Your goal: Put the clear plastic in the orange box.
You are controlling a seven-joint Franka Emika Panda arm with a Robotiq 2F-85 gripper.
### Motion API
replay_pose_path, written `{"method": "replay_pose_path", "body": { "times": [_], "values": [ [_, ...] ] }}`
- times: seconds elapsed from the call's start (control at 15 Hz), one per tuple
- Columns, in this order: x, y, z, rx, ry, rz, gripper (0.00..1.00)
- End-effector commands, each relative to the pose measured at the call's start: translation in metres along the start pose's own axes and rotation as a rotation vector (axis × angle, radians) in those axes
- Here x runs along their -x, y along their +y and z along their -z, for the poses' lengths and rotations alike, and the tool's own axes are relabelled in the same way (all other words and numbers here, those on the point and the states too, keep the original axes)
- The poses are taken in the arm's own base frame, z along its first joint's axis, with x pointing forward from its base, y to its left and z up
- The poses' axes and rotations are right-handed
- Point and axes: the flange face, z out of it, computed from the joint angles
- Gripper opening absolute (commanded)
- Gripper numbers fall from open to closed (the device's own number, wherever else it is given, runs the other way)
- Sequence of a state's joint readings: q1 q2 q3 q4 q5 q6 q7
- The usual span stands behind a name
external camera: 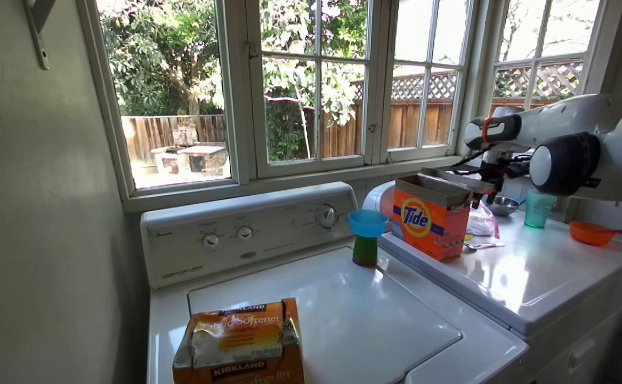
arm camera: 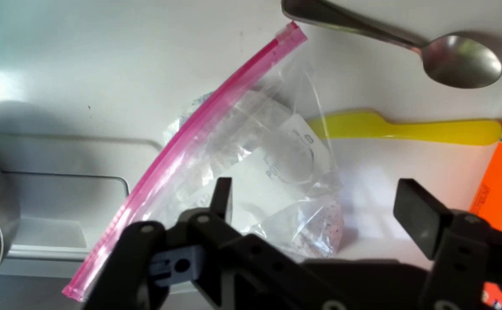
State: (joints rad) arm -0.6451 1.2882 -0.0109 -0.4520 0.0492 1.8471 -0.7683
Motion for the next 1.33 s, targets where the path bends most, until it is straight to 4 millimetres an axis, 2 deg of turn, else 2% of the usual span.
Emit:
{"method": "replay_pose_path", "body": {
  "times": [0.0,0.47,0.53,0.73,0.87,1.07,1.27],
  "values": [
    [0.010,0.012,-0.012,0.008,0.022,-0.197,1.00],
    [0.038,0.045,-0.020,0.047,0.057,-0.553,1.00],
    [0.033,0.038,-0.013,0.041,0.034,-0.462,1.00],
    [0.039,0.044,-0.014,0.047,0.040,-0.522,1.00],
    [0.039,0.035,-0.023,0.018,-0.014,-0.521,1.00],
    [0.050,0.030,-0.033,-0.096,-0.059,-0.469,1.00],
    [0.062,0.031,-0.042,-0.170,-0.074,-0.513,1.00]
  ]
}}
